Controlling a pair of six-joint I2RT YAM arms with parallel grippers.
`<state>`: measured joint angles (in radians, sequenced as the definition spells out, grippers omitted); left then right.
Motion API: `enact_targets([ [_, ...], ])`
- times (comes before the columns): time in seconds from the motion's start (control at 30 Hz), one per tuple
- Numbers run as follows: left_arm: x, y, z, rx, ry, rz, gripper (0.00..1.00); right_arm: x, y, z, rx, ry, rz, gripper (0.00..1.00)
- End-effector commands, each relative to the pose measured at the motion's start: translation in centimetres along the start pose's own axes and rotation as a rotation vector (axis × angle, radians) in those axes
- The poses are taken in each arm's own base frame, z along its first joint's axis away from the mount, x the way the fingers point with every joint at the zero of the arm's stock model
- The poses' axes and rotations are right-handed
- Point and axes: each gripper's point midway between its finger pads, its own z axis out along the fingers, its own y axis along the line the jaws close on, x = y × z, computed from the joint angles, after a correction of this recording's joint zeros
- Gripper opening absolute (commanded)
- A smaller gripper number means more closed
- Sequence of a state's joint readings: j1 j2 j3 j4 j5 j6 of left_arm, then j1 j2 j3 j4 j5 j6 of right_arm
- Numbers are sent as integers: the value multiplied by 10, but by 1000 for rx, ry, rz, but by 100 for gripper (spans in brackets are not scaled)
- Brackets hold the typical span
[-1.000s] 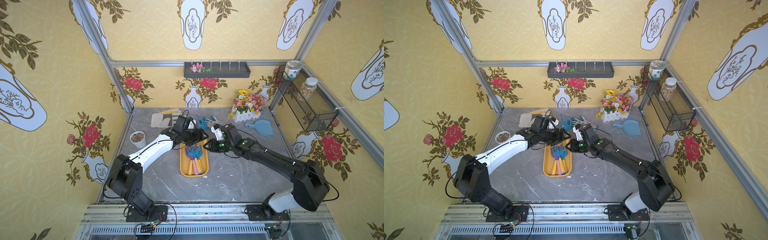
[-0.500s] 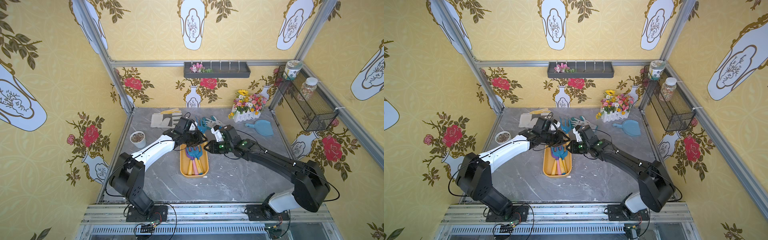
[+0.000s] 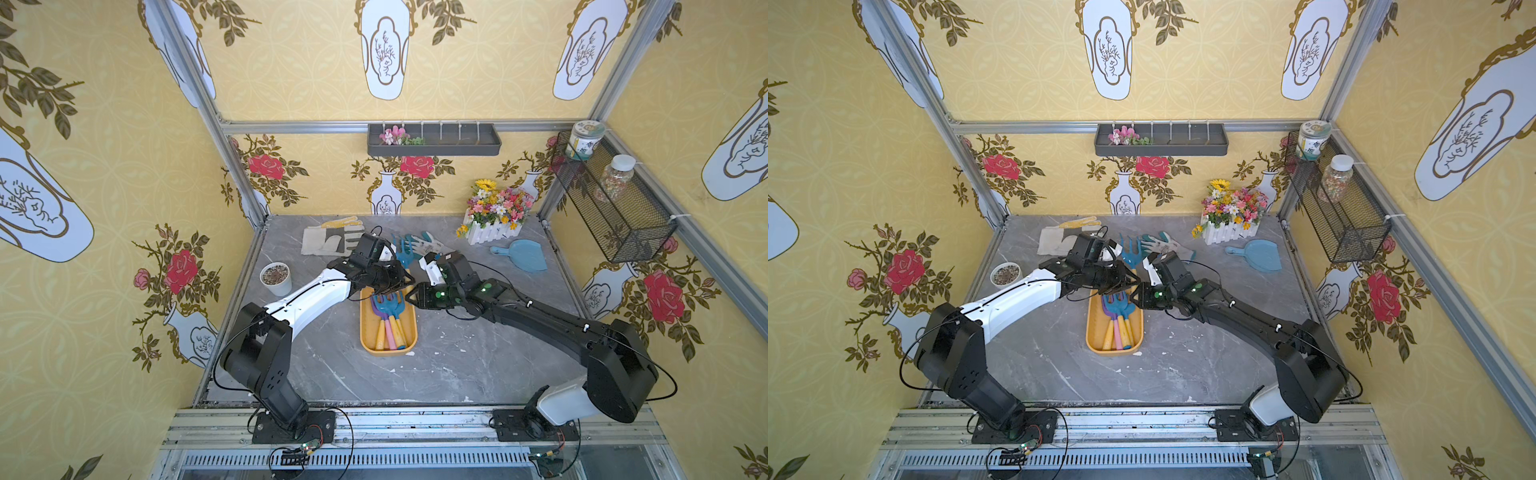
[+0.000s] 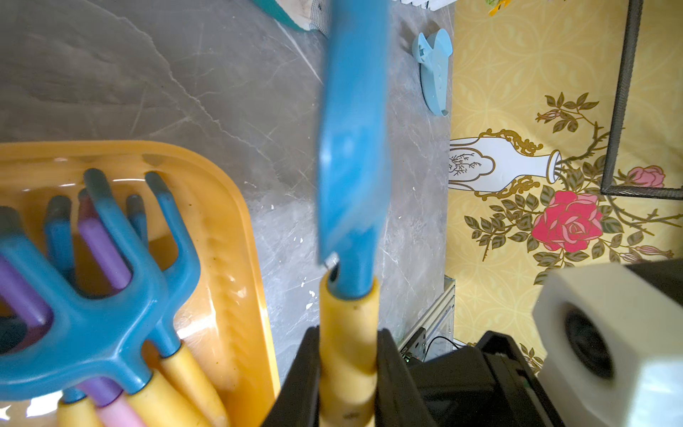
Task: Put the rake into the storage box
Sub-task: Pick up the rake at the center of the board, then place the rake in the storage box.
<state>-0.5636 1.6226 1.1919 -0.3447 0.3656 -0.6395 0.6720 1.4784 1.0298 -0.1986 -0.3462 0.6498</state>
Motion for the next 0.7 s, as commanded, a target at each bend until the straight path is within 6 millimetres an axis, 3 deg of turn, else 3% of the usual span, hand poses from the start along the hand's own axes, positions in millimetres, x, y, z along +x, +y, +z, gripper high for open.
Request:
enact_targets([
  [0.0,33,30,-7,-99,74,-5,0,-15,9,-2,-34,-70,-13,56],
  [0.1,53,48,-20,-136,73,-4,0,-10,2,-1,-25,-70,1,57],
  [0.27,64,57,-36,-166,51,19,0,-2,-7,4,-11,-58,19,58],
  [0.67,99,89,-19,-177,153,-20,0,3,-13,17,-13,-33,37,58],
])
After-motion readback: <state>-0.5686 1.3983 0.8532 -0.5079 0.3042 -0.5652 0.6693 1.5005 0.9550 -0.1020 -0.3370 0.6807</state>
